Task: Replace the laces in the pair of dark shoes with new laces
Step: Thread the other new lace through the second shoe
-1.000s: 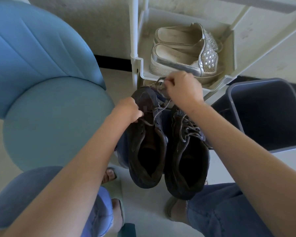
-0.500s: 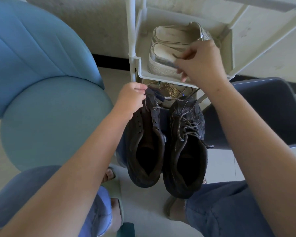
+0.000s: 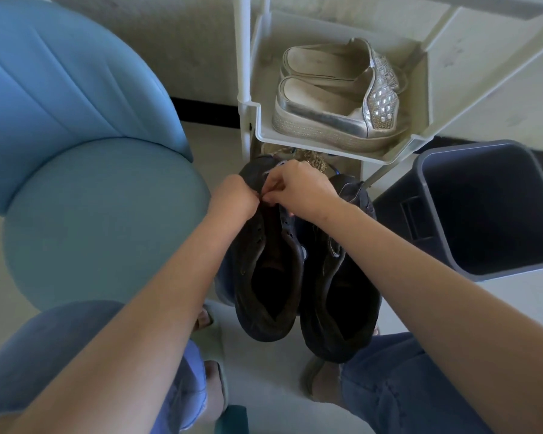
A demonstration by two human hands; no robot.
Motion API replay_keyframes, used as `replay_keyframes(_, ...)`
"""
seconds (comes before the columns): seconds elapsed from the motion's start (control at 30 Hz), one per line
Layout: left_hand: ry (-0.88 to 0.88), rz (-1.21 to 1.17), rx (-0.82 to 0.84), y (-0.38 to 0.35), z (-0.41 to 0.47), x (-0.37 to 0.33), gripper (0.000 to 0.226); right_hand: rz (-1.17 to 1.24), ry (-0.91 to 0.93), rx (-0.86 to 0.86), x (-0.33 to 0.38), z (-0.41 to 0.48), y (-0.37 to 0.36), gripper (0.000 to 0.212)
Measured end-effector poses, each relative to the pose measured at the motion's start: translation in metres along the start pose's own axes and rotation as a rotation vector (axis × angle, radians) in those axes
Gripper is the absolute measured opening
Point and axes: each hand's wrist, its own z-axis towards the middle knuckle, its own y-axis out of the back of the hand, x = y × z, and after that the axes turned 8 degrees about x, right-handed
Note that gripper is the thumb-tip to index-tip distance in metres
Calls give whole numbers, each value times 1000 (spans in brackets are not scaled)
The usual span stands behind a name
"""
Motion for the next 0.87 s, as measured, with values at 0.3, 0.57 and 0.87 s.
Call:
replay_keyframes(0.3, -23, -324, 21, -6, -6, 8, 27, -43, -5, -77, 0, 4, -3, 18)
replay_keyframes(0.57, -25, -433, -76, -22, -3, 11, 32, -18, 7, -59, -6, 5, 0, 13)
replay_keyframes(0.87, 6, -503, -41, -25, 2, 12, 36, -137, -13, -58, 4, 2, 2, 21)
